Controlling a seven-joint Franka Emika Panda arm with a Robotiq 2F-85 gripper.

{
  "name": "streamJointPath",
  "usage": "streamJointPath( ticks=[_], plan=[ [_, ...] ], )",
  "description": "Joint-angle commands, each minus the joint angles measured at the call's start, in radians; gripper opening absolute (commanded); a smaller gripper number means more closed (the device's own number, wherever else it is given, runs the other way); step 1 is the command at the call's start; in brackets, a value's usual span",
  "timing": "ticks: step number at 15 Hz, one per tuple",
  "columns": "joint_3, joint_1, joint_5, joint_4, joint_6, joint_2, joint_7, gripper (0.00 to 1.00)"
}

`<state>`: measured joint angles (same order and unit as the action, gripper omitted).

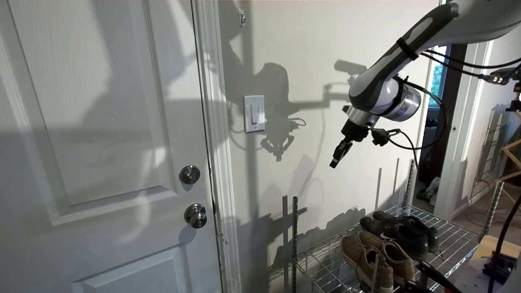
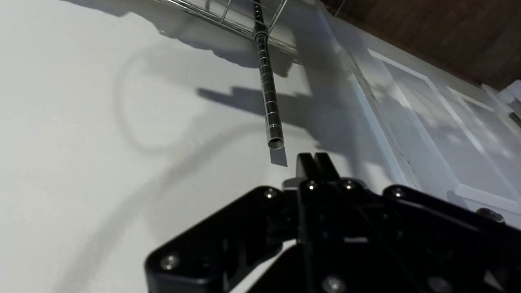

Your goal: Turn off the light switch.

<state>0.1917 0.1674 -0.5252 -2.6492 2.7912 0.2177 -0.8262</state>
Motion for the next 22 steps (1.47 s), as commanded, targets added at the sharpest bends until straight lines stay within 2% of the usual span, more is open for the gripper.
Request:
streamJointPath(
  ticks=[1, 5, 8, 11, 18, 22],
  plan=[
    [-0.035, 0.049, -0.001, -0.071, 0.158, -0.027, -0.067, 0.06],
    [-0.094, 0.083, 0.041, -0.120, 0.295, -0.073, -0.037, 0.06],
    [-0.136, 0.075, 0.125, -0.151, 0.344, -0.099, -0.051, 0.06],
    [-0.163, 0.091, 0.155, -0.126, 0.370, -0.126, -0.084, 0.06],
    [-0.198, 0.156, 0.149, -0.143, 0.440, -0.089, -0.130, 0.05],
    [-0.217, 0.190, 0.158, -0.143, 0.517, -0.083, -0.170, 0.05]
  ],
)
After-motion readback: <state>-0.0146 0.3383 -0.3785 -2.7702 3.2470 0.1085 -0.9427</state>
